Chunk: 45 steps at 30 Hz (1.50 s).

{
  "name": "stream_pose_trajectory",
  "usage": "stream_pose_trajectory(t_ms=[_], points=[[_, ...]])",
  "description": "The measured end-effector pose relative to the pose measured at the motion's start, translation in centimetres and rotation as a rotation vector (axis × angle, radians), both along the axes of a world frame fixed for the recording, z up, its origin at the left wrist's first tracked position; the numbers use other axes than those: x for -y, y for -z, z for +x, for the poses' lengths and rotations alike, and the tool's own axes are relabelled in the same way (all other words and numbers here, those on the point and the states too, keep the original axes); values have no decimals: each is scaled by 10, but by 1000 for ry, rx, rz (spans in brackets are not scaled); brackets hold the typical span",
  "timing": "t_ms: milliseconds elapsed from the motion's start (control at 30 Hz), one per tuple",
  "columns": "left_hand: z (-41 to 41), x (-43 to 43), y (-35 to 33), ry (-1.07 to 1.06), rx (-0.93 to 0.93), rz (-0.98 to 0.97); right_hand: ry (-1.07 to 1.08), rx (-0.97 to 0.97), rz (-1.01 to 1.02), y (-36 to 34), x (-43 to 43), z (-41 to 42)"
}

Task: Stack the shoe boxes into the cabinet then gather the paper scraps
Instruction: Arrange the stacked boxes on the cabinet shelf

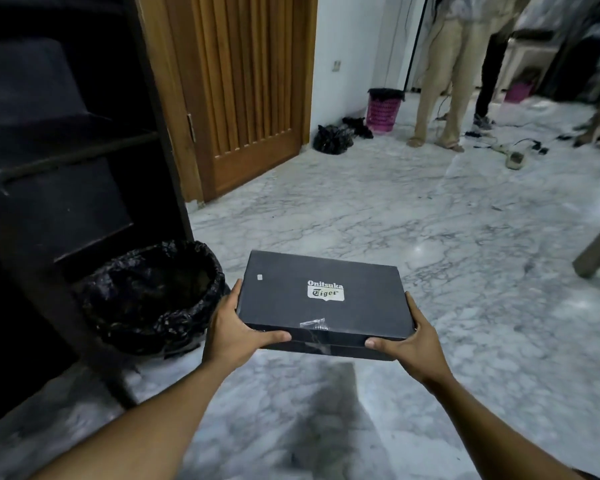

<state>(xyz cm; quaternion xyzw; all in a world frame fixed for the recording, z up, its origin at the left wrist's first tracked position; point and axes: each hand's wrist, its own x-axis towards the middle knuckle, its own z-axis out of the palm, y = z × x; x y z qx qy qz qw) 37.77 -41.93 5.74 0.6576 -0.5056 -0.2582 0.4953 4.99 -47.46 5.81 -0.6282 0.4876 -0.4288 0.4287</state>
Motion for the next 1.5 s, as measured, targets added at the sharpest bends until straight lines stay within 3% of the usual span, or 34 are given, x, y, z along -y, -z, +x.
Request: stream_pose_trajectory(t_ms=[167,433,667,1067,1500], points=[[-1,-61,-105,-27,16,-159,17,53,-132,-94,-59,2],[-5,-173,-306,-132,220,-437,33,144,-440,-278,-161,10],[35,-298,-427,-318,407,-694,-54,251,-727,-394,-232,61],[149,-511,-511,-754,594,-714,-534,335,-808,-493,-319,249],[308,-537,-561,-1073,583,-617,-712,586,-797,-537,-323,485]])
